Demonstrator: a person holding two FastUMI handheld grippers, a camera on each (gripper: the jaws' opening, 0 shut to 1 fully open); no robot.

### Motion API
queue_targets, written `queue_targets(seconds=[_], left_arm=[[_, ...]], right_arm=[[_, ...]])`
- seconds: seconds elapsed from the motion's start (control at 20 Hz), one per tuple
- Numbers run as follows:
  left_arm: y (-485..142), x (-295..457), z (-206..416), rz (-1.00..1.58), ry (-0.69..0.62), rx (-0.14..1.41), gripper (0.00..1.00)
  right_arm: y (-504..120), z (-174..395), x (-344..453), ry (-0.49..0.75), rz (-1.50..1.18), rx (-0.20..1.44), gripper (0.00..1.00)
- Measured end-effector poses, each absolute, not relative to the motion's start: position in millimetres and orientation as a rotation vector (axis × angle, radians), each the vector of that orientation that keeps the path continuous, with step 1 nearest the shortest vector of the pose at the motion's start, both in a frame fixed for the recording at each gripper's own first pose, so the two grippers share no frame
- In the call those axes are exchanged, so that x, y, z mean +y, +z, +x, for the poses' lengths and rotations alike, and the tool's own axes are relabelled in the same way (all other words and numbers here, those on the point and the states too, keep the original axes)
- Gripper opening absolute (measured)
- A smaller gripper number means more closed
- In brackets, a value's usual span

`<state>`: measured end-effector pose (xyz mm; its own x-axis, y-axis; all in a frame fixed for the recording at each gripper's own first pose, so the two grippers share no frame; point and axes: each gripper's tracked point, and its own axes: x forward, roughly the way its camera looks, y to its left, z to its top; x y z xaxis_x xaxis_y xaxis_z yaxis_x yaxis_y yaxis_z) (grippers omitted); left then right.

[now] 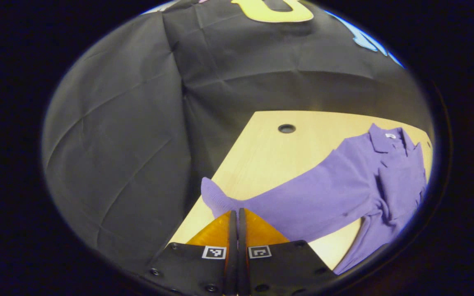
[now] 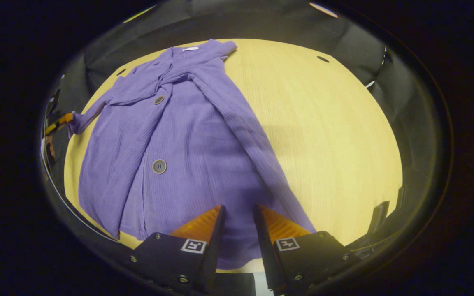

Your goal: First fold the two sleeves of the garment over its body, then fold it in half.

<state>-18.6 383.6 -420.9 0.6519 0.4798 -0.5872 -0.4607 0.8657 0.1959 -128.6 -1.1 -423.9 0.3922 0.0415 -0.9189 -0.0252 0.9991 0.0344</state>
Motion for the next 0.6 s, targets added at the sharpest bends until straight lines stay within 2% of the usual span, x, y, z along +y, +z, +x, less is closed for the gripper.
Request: queue_targets(seconds=[0.6], left_arm=[[-370.7,202.5,98.7,0.070,0.212,0.560,0.06]], right_arm=[[-423.2,-127.7,-1.3,0.034,0.029,1.150,0.47]])
